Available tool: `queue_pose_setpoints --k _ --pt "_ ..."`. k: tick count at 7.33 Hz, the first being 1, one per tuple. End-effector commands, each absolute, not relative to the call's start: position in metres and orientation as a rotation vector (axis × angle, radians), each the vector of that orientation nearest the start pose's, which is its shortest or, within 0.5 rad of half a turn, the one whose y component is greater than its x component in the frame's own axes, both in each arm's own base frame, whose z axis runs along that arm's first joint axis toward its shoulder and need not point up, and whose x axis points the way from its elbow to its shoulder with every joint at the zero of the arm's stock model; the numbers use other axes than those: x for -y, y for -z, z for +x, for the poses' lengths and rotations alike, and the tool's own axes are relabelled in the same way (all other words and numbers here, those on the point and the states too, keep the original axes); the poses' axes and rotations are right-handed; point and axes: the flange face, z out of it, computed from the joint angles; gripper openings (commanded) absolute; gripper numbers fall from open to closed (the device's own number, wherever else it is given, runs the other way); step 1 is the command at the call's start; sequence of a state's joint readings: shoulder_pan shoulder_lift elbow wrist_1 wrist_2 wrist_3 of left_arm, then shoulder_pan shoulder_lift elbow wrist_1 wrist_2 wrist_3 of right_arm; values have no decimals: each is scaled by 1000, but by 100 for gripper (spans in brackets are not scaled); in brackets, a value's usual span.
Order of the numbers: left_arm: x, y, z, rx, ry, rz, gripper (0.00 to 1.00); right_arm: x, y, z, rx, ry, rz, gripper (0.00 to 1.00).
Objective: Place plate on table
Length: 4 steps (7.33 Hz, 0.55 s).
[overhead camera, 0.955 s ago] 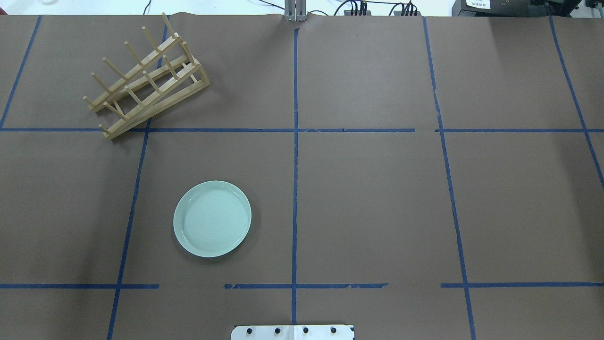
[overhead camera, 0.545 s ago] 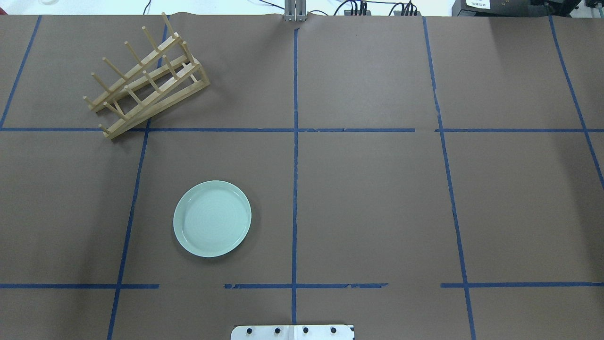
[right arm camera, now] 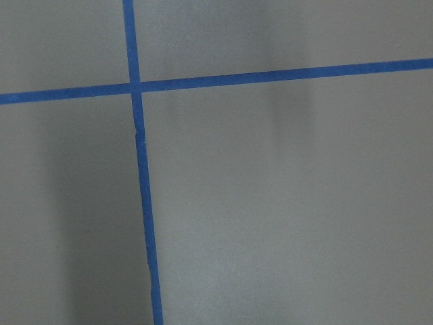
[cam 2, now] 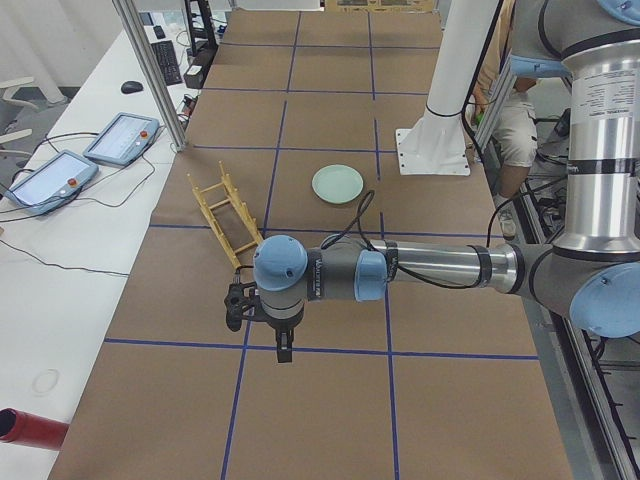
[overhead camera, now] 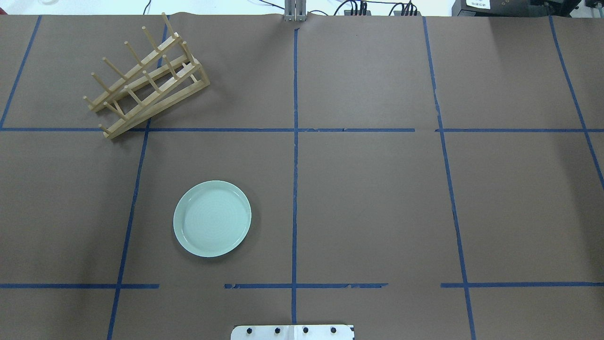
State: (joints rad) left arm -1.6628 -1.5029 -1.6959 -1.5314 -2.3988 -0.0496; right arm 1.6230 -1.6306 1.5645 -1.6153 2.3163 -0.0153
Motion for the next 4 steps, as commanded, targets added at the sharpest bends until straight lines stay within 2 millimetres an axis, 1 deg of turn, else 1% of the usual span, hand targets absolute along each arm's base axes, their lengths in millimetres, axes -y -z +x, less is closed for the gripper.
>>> queue_pose_setpoints --k 1,2,4 --pt "461 -627 -102 -833 133 35 100 453 -696 89 748 -76 -80 100" --pt "464 -620 -102 -828 129 47 100 454 -696 90 748 -76 -80 100" --pt "465 -618 -102 -828 123 53 100 453 -697 89 748 -77 -82 100"
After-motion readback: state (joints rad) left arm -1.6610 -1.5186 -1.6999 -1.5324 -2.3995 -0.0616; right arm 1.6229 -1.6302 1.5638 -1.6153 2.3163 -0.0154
